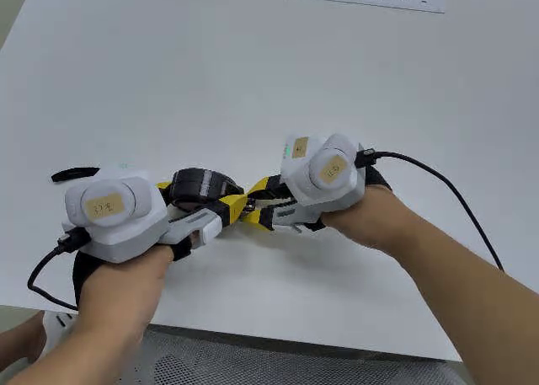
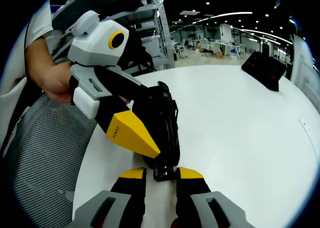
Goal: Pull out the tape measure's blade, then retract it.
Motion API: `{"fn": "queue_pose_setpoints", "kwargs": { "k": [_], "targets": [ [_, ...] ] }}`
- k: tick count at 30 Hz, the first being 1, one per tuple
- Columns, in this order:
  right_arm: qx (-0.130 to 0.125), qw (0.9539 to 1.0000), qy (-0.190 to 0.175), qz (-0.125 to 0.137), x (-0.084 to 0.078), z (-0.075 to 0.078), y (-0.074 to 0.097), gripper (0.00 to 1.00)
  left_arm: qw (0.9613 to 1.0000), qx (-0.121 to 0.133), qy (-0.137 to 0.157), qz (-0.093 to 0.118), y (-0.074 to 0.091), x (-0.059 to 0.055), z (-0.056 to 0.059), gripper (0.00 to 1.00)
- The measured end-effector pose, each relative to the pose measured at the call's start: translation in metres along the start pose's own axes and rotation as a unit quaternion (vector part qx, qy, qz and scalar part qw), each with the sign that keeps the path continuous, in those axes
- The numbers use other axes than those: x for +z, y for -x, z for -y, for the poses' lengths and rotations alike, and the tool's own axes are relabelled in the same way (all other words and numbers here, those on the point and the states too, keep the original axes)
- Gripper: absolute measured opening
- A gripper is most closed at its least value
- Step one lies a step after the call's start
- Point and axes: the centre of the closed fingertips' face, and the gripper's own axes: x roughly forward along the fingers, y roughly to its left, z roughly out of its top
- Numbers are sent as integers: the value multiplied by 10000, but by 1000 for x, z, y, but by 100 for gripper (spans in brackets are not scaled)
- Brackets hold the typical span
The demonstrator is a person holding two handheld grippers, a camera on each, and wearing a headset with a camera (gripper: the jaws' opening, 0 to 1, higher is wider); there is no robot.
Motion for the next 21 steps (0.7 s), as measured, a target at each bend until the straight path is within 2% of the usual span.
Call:
{"fn": "queue_pose_setpoints", "kwargs": {
  "k": [12,21],
  "targets": [
    [-42,9999,-100,79,2,1,2,23,10000,-17,-61,-11,0,-1,-1,60],
    [-227,9993,-201,198,5,7,16,27,9999,-19,-111,25,4,1,-4,63]
  ]
}}
